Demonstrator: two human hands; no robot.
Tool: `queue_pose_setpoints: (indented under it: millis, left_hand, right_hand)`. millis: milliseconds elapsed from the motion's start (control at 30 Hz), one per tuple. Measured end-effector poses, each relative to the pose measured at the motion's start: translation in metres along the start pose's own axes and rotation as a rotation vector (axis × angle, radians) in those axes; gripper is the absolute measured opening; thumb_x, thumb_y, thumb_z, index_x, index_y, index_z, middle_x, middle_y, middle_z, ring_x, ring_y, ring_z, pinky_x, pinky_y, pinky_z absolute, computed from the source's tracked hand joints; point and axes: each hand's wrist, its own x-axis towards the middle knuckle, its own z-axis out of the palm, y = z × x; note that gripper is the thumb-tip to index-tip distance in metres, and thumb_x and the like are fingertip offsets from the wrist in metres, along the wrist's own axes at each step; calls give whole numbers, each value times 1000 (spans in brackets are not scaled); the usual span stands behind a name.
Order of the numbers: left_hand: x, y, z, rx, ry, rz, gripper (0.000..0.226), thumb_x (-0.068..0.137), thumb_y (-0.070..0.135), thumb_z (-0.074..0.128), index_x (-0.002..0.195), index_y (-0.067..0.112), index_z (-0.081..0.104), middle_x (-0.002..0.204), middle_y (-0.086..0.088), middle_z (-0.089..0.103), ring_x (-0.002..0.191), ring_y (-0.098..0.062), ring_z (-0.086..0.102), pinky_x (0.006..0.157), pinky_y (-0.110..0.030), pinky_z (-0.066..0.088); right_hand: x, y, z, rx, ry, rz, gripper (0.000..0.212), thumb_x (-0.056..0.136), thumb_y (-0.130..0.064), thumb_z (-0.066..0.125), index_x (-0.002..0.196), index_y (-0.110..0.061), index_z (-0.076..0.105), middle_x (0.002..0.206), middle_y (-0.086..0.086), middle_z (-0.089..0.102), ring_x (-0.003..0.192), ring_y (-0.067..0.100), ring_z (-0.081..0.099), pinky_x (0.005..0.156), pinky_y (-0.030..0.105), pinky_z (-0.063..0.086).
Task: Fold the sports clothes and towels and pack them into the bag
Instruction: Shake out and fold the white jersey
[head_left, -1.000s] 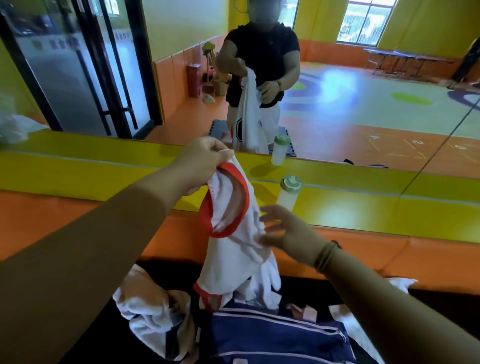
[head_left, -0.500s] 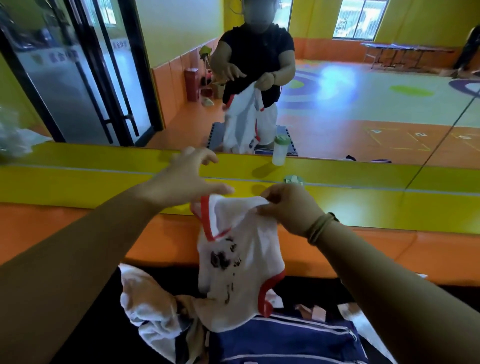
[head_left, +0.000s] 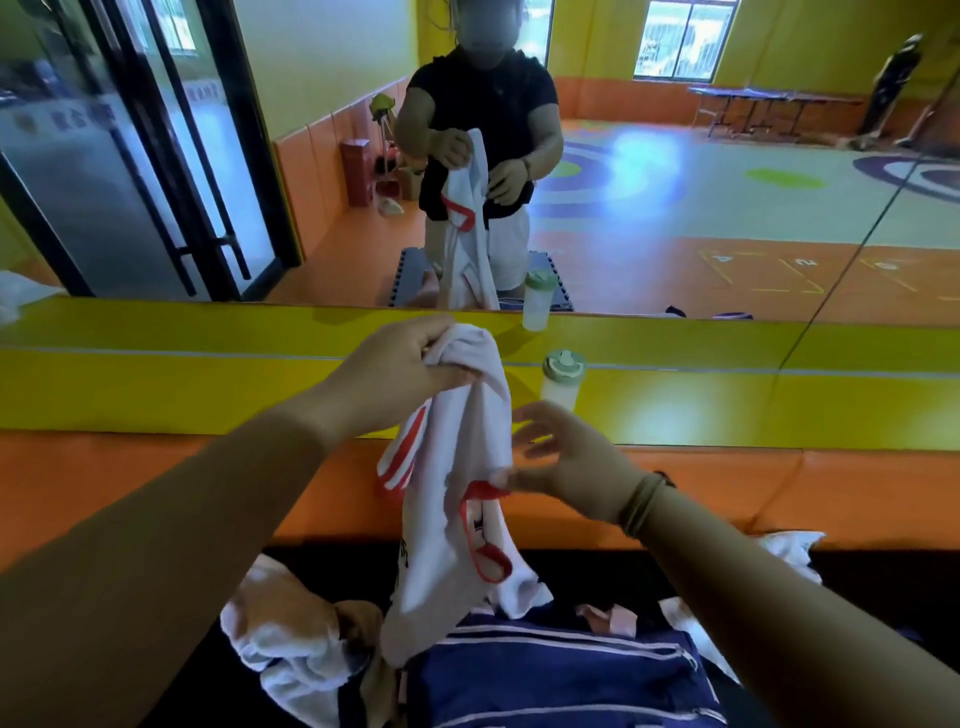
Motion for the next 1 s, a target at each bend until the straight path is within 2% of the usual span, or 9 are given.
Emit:
queue_pose_setpoints:
  millis: [67, 233, 300, 400, 467, 633, 767, 867, 1000]
  left_hand:
    - [7, 12, -5, -86, 44, 42, 29, 87, 10, 64, 100, 35, 58, 97, 19, 61, 87, 13, 56, 72, -3, 42]
    - [21, 40, -24, -209, 201, 87, 27, 89, 5, 60, 105, 27, 55, 94, 20, 58, 77, 23, 54, 70, 0, 42]
    - [24, 51, -34, -222, 261, 112, 26, 90, 6, 59, 107, 25, 53, 93, 19, 57, 74, 23, 54, 67, 1, 41]
    - [28, 61, -48, -202, 370, 126, 26, 91, 8, 58, 111, 24, 51, 94, 20, 54, 72, 25, 52, 65, 2, 40]
    - [29, 59, -57, -142, 436, 104, 25, 91, 12, 60, 109, 26, 51, 92, 22, 53, 74, 20, 52, 64, 2, 40]
    - [22, 30, -81, 8, 516, -22, 15, 88, 16, 65, 97, 21, 55, 81, 16, 54, 73, 2, 49, 61, -17, 40]
    - [11, -3, -89, 109, 449, -158, 12, 87, 14, 65, 81, 13, 54, 76, 2, 53, 75, -21, 51, 62, -30, 40]
    - [3, -19, -89, 67, 463, -265, 21, 87, 15, 64, 78, 27, 51, 86, 0, 61, 85, -24, 56, 71, -36, 45]
    - [2, -26, -83, 23, 438, -386, 15, 92, 12, 51, 92, 26, 56, 111, -4, 58, 98, -20, 53, 75, -32, 40]
  right_hand:
    - [-3, 10, 13, -60, -28, -6, 60, 64, -26, 85, 114, -25, 52, 104, -5, 60, 96, 14, 57, 85, 30, 50]
    - [1, 28, 24, -225, 17, 55, 71, 65, -29, 84, 126, -22, 48, 113, 0, 54, 104, 15, 52, 86, 28, 44]
    - [7, 31, 21, -328, 4, 81, 58, 69, -28, 80, 120, -19, 54, 114, 4, 59, 103, 18, 54, 84, 27, 44]
    - [16, 26, 17, -511, -3, 57, 16, 83, -28, 66, 93, -16, 65, 101, 6, 66, 88, 21, 57, 69, 27, 40]
    - [20, 21, 10, -503, 65, 65, 9, 88, -27, 60, 83, -19, 61, 93, 8, 65, 81, 23, 55, 62, 26, 33]
    - [25, 6, -25, -317, 291, 68, 14, 91, -12, 51, 102, -11, 62, 97, 17, 66, 77, 24, 52, 64, 27, 36]
    - [28, -17, -59, -273, 460, -32, 13, 90, -4, 49, 94, -14, 57, 74, 4, 54, 72, 24, 47, 60, 28, 30]
    - [32, -32, -78, -276, 510, -118, 17, 89, -1, 47, 92, -16, 55, 67, 0, 50, 68, 23, 45, 60, 28, 30]
    - [32, -48, -92, -286, 540, -228, 14, 93, -3, 46, 101, -8, 56, 86, 7, 53, 76, 22, 48, 64, 25, 31]
